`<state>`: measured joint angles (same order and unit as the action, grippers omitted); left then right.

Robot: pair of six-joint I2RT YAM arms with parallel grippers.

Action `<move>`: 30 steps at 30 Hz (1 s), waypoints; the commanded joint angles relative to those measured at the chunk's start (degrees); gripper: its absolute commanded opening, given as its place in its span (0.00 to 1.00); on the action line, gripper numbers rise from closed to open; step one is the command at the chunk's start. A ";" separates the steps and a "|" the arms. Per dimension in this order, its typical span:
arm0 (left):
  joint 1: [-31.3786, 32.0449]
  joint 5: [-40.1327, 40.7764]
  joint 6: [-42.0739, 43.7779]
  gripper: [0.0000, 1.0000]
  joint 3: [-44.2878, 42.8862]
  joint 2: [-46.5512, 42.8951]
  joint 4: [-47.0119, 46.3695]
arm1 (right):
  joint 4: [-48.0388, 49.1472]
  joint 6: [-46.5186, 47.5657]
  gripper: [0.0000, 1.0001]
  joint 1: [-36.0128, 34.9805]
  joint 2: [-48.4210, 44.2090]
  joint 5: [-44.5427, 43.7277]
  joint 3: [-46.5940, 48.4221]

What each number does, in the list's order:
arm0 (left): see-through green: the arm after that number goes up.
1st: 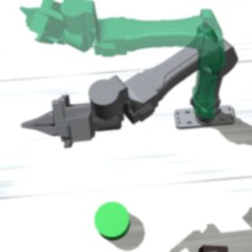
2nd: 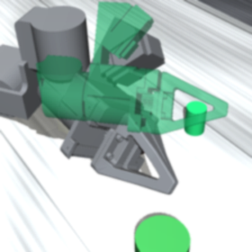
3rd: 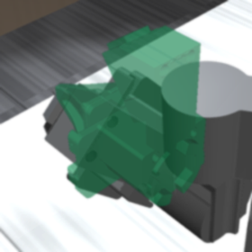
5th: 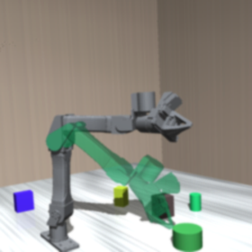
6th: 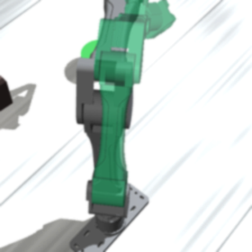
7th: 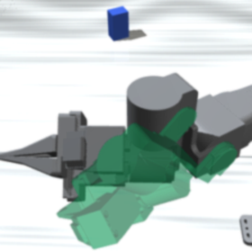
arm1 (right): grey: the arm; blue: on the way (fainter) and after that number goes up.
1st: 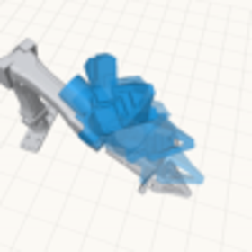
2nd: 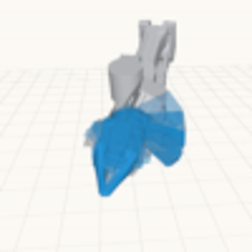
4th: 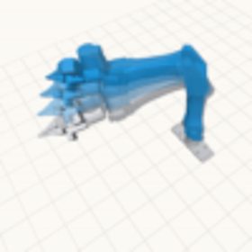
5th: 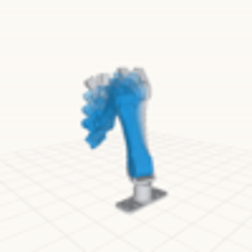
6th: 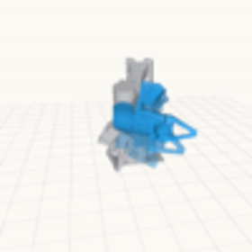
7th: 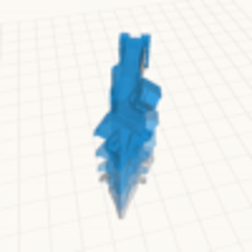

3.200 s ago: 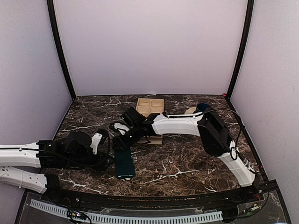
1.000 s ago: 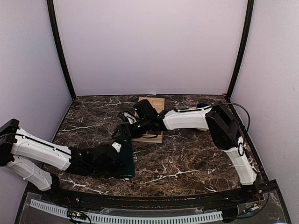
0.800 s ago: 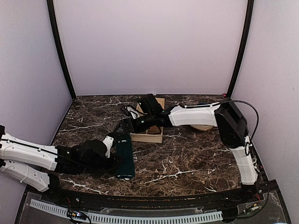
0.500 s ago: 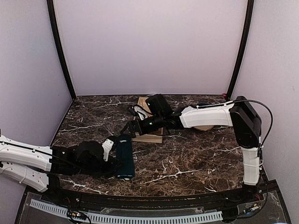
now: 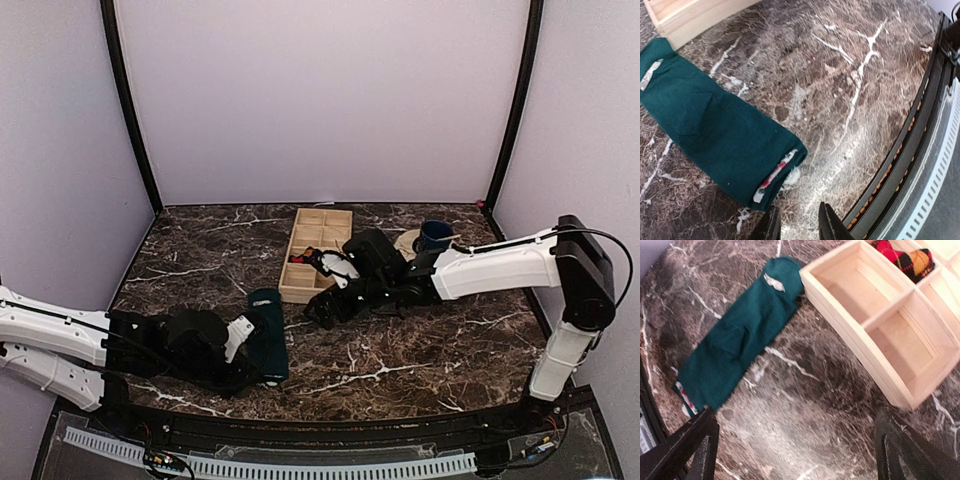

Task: Roll the socks
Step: Move the storage box to the center of the board.

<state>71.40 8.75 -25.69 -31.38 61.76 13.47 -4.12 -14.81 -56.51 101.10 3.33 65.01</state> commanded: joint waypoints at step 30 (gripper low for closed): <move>2.56 6.65 9.92 0.33 -10.90 20.79 9.03 | 8.89 10.50 0.75 -1.10 1.14 -20.67 -2.89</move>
<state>73.78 13.37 -16.47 -40.66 82.26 21.26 6.72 -4.95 -58.87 97.97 -19.66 55.29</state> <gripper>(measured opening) 0.325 0.725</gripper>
